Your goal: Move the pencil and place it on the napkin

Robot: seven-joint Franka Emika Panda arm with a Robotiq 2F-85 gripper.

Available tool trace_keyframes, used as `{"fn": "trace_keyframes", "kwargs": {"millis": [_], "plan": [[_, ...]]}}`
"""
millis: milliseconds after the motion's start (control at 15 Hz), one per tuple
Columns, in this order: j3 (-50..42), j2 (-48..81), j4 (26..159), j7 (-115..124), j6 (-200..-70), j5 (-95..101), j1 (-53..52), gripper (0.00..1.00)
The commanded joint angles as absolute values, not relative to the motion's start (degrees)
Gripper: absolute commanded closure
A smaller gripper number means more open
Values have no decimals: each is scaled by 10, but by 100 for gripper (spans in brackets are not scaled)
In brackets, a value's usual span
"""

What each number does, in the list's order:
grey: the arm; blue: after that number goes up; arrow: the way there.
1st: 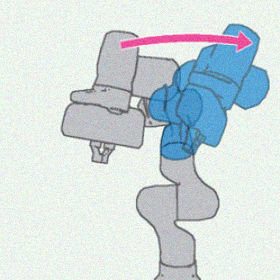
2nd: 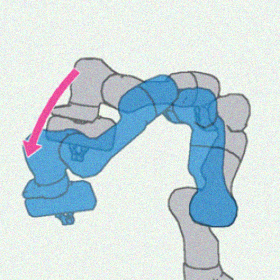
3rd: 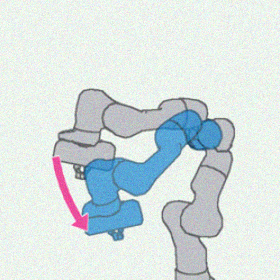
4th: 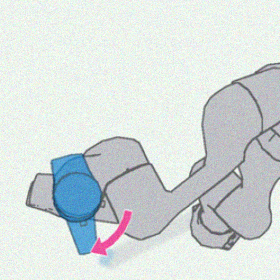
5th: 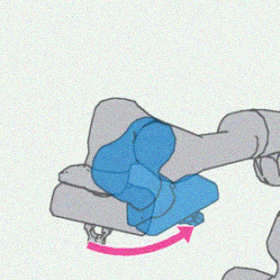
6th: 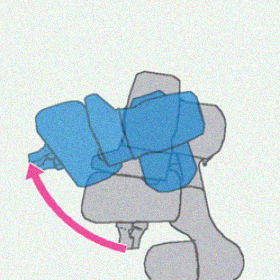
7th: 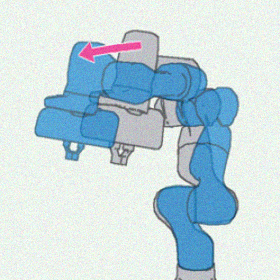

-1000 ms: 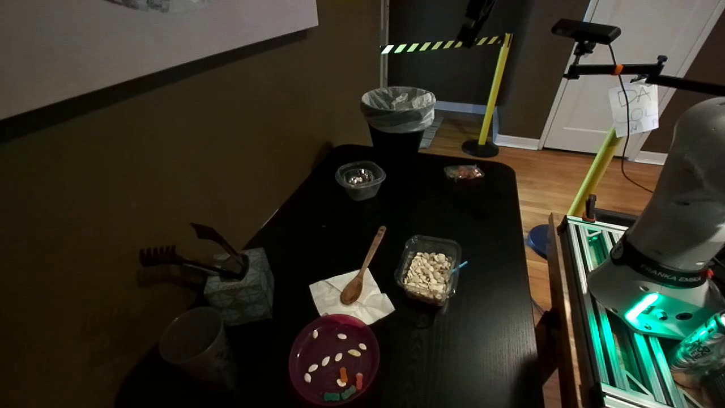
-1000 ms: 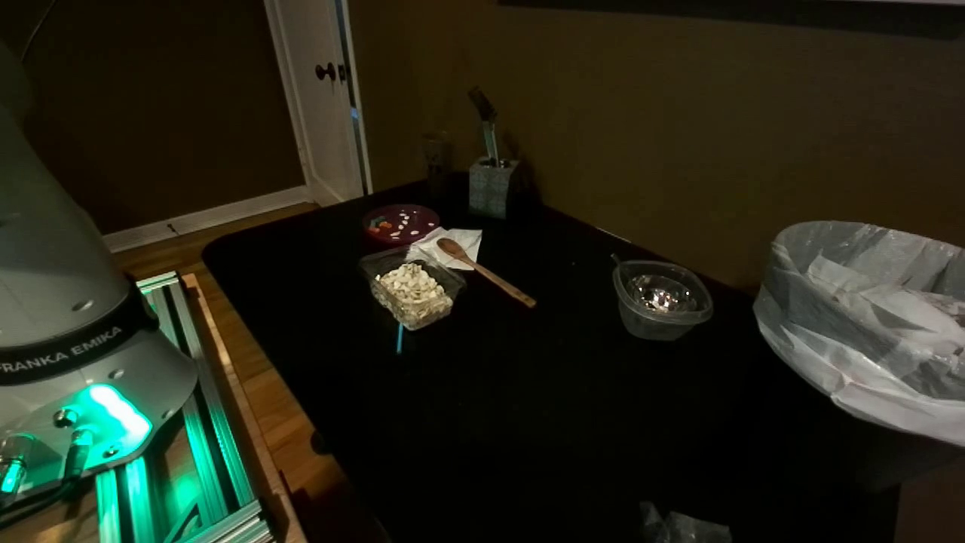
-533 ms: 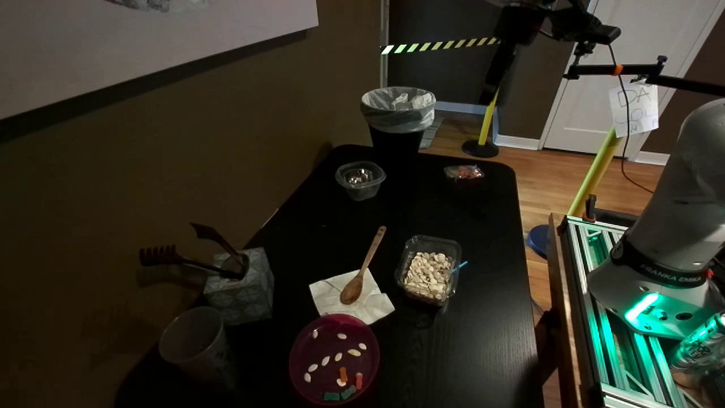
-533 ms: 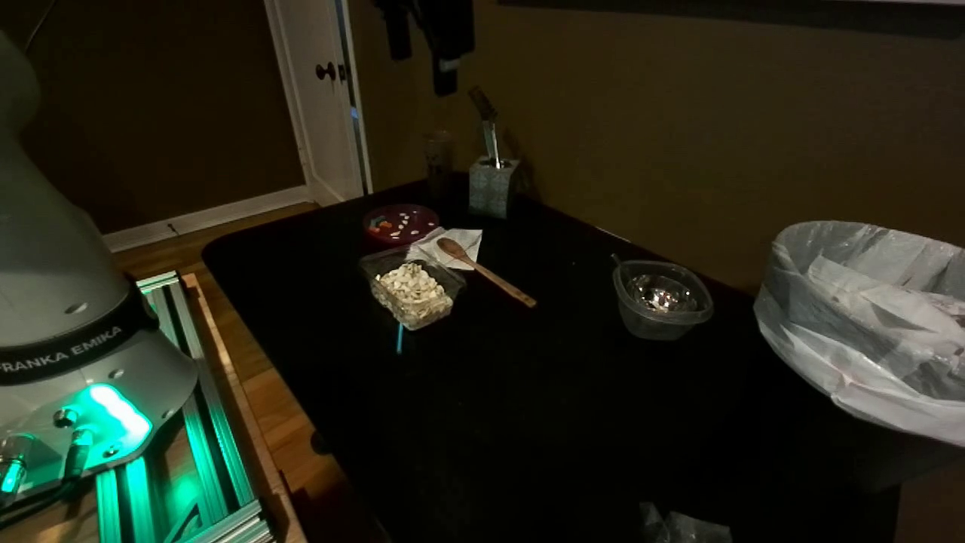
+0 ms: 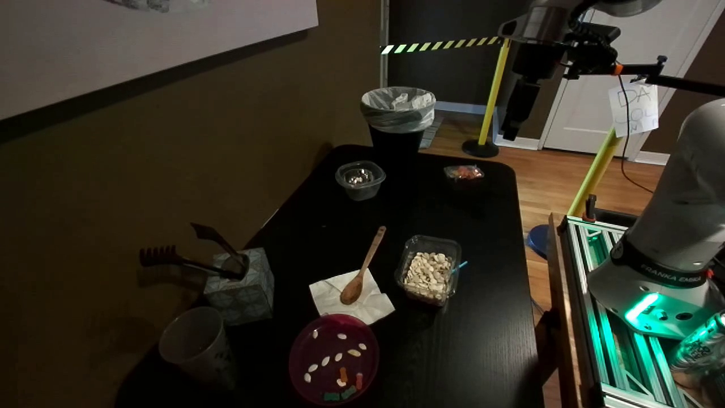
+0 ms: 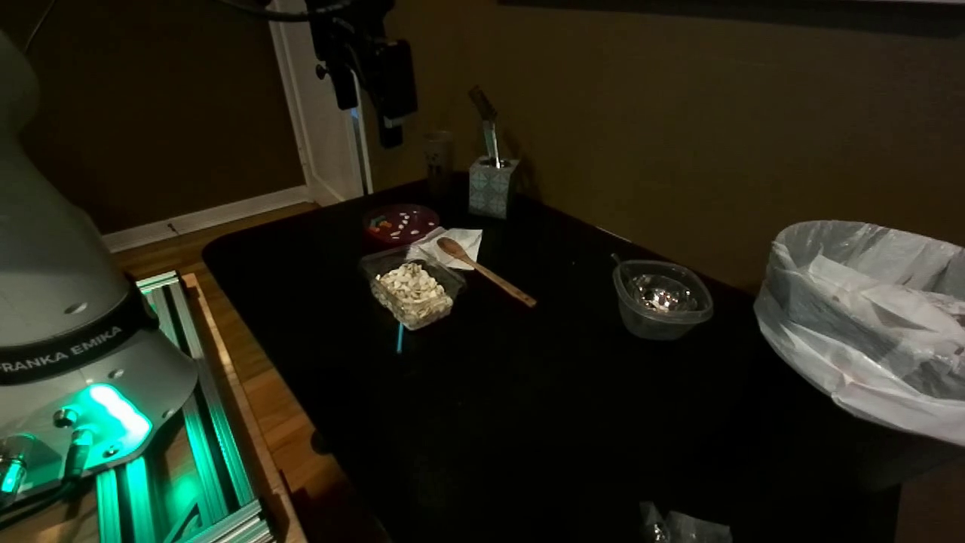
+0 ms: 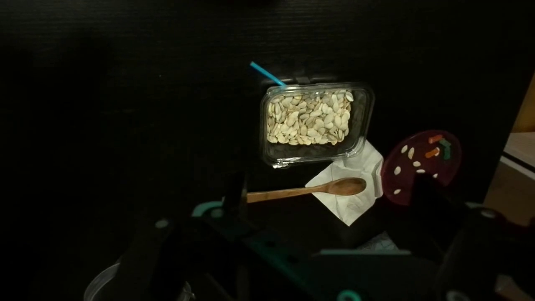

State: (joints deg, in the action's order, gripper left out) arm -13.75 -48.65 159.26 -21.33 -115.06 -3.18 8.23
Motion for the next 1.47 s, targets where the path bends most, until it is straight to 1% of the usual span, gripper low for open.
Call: {"fn": "trace_keyframes", "kwargs": {"millis": [0, 200, 467, 667, 800, 867, 1000, 1200, 1400], "plan": [[-129, -466, 1590, -200, -1163, -18, 69, 0], [-102, -371, 1589, -193, -1229, -35, 21, 0], [-110, -259, 1592, -244, -1280, -88, -55, 0], [-95, -151, 1593, -243, -1344, -91, -64, 0], [-86, -76, 1594, -242, -1347, -88, -61, 0], [-79, -150, 1593, -232, -1327, -86, -50, 0], [-71, -112, 1586, -231, -1334, -86, -46, 0], [-71, -127, 1581, -231, -1333, -86, -45, 0], [-91, -91, 1580, -293, -1396, -170, -57, 0]]}}
